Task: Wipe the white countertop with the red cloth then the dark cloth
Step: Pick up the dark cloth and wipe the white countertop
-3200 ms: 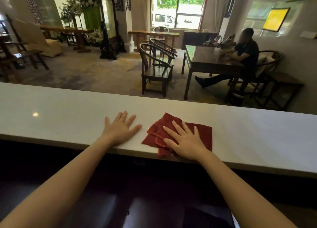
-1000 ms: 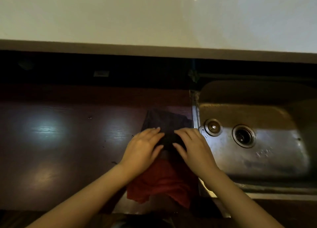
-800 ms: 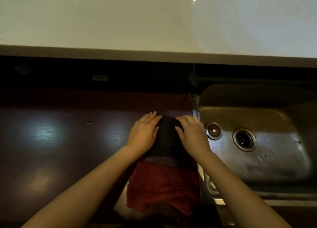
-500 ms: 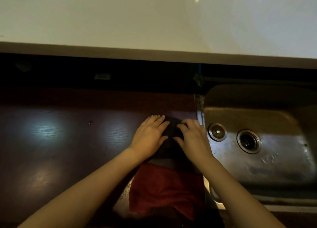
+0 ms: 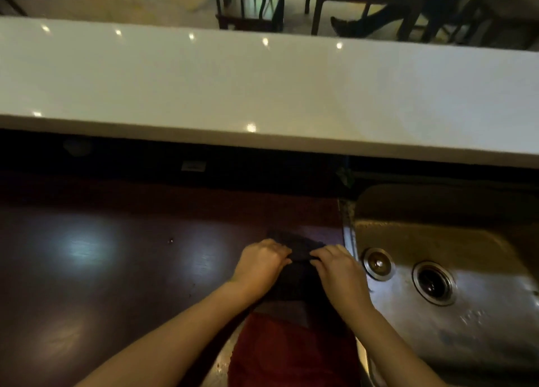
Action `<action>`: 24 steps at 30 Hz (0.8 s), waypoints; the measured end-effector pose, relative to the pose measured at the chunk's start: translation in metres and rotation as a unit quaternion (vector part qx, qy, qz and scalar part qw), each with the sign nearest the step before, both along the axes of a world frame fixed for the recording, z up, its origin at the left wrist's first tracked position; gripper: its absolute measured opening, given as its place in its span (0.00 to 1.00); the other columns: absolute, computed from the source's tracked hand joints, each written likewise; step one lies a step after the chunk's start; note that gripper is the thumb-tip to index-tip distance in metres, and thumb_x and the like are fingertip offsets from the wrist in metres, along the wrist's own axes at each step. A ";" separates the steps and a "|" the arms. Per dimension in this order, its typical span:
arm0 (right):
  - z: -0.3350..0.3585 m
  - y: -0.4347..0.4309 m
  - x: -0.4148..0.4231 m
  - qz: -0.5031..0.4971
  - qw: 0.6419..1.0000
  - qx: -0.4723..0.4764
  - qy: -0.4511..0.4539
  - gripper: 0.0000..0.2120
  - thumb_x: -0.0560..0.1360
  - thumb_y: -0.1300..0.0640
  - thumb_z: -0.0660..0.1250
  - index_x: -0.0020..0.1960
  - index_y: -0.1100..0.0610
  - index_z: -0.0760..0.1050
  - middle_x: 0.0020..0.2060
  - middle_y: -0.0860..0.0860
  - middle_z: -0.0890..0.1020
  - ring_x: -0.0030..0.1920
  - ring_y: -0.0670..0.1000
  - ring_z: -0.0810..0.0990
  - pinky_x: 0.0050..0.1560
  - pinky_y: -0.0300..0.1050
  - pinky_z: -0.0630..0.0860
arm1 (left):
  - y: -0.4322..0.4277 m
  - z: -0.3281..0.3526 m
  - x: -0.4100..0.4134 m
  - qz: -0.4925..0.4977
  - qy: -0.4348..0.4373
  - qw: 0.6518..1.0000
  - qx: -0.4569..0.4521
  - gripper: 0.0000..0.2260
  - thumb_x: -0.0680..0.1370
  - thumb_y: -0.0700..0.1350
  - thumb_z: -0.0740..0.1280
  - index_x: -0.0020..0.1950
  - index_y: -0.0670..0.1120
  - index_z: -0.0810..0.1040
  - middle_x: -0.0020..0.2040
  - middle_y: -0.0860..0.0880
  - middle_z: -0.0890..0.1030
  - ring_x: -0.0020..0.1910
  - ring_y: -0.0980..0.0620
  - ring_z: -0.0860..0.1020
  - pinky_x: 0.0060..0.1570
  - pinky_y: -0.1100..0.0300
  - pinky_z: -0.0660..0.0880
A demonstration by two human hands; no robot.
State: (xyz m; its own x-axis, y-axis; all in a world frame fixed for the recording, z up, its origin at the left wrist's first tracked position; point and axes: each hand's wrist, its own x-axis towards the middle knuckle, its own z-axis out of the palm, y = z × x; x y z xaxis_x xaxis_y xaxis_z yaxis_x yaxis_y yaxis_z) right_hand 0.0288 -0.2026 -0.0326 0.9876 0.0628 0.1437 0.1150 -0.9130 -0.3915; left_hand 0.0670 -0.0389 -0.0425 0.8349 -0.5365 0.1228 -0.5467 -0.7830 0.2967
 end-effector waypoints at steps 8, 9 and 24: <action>0.088 0.006 0.016 0.026 0.997 0.026 -0.067 0.11 0.62 0.64 0.78 0.41 0.55 0.82 0.35 0.48 0.84 0.37 0.50 0.81 0.36 0.38 0.72 | 0.022 0.097 0.015 -0.007 -0.098 0.995 0.023 0.12 0.58 0.51 0.79 0.38 0.53 0.81 0.29 0.55 0.81 0.28 0.57 0.79 0.21 0.66 0.72; 0.102 0.008 0.019 0.029 0.996 0.031 -0.079 0.10 0.62 0.64 0.78 0.41 0.55 0.83 0.35 0.48 0.84 0.37 0.50 0.81 0.37 0.37 0.72 | 0.026 0.111 0.017 0.002 -0.111 0.994 0.024 0.13 0.58 0.52 0.79 0.38 0.54 0.81 0.29 0.56 0.81 0.28 0.58 0.79 0.21 0.67 0.72; 0.270 0.021 0.145 0.067 0.975 0.081 -0.196 0.07 0.74 0.57 0.67 0.50 0.53 0.81 0.42 0.51 0.85 0.40 0.46 0.77 0.42 0.37 0.71 | 0.044 0.301 0.129 0.031 -0.192 0.981 -0.008 0.10 0.77 0.50 0.62 0.55 0.52 0.79 0.47 0.50 0.83 0.46 0.50 0.79 0.44 0.55 0.76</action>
State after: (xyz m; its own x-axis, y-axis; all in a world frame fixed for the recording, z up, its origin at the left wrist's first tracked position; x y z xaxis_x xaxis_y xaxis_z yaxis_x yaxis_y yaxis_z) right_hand 0.1737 -0.1814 0.2371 0.8394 0.1336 0.5268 0.3993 -0.8091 -0.4311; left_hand 0.1963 0.0046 0.2588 0.7566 -0.4810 0.4429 -0.5716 -0.8155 0.0909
